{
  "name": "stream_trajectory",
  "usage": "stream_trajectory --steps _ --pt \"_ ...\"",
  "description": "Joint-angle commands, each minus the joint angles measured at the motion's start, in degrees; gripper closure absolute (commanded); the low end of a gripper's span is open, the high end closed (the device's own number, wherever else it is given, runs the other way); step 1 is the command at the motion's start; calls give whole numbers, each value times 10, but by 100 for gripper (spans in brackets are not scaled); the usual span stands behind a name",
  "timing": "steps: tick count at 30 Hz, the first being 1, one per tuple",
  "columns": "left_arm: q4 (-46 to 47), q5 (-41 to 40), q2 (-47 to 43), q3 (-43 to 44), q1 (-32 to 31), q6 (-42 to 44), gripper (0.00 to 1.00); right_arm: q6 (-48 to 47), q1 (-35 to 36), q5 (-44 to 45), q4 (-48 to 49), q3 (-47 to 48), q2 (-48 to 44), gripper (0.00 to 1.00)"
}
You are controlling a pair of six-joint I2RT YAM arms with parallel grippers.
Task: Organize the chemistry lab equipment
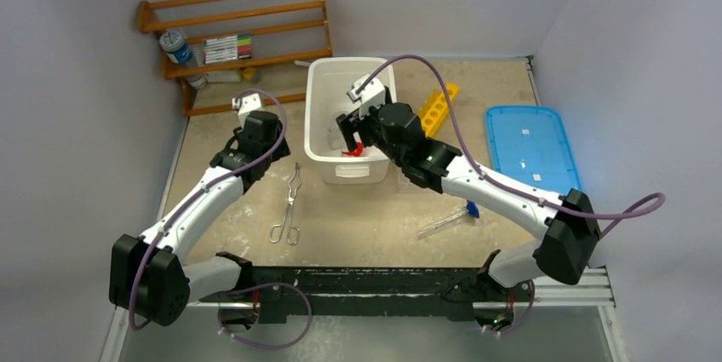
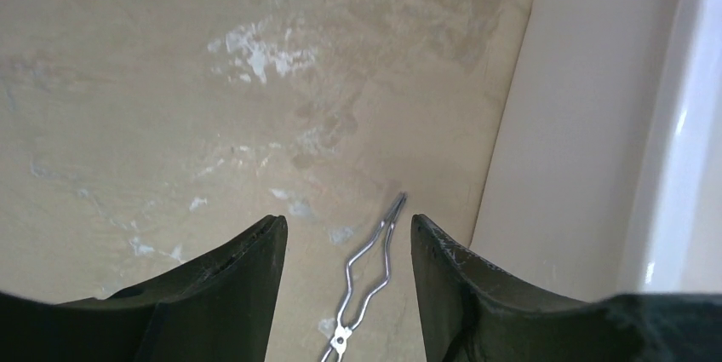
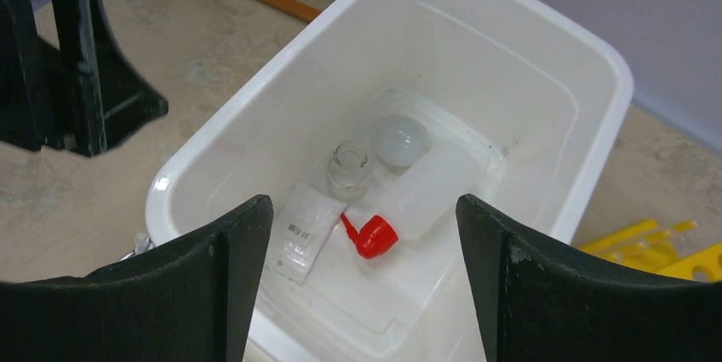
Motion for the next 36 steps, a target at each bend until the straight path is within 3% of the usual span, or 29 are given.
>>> stream_trajectory --steps 1,5,11,18,21,24,33,36 --pt "54 -23 -23 -50 -46 -50 46 -22 -20 7 34 22 -28 18" --pt "40 -94 4 -67 -125 -80 46 -35 -33 0 32 21 -30 18" --pt "53 -99 -12 -116 -132 -122 46 -17 -60 14 12 15 -47 18" --pt "73 -156 -103 -110 -132 -126 43 186 -192 127 -76 -74 -143 8" --pt "116 -134 -122 -98 -132 -91 43 258 -268 112 -113 -129 -204 6" --pt "151 -52 -87 -52 -147 -10 42 280 -318 74 -126 -166 -249 7" --pt "189 -136 32 88 -390 90 40 301 -361 51 -155 -158 -262 9" --pt "186 -174 81 132 -442 125 41 304 -363 54 -153 -163 -265 9"
